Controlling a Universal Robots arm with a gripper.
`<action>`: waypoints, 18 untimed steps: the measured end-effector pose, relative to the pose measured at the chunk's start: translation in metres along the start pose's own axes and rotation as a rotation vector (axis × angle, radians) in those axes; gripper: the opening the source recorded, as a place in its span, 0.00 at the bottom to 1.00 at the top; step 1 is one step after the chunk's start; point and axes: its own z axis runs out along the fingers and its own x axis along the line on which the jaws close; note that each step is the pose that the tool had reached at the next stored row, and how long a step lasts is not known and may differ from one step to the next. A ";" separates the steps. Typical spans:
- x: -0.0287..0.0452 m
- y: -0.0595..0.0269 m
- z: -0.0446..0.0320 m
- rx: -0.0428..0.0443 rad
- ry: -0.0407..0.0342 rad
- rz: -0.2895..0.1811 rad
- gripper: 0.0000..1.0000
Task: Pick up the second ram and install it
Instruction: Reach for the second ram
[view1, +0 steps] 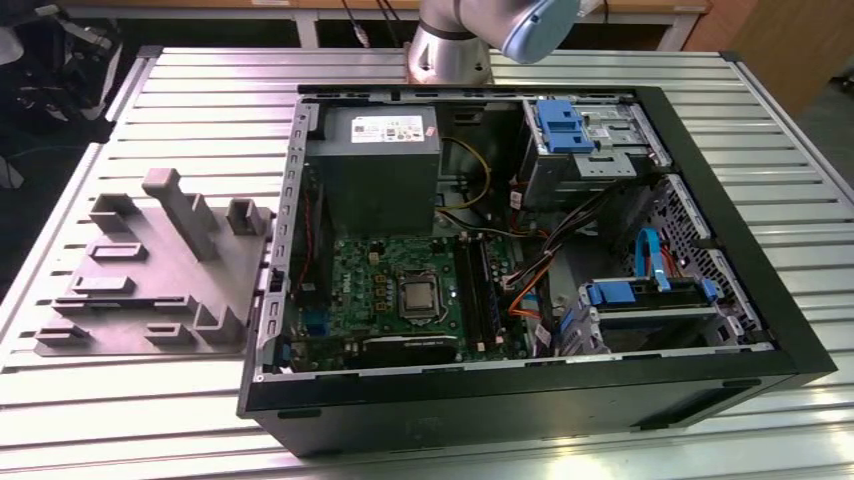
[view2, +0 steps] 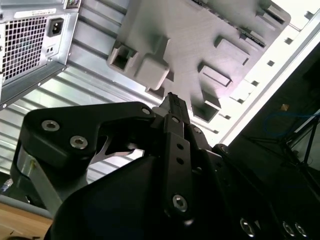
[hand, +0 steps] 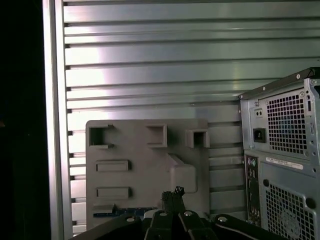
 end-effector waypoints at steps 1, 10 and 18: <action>0.0005 -0.0023 0.0003 0.0000 -0.0001 0.000 0.10; 0.0042 -0.0190 0.0047 0.0001 0.0001 0.000 0.10; 0.0079 -0.0262 0.0148 0.0001 0.0000 0.000 0.10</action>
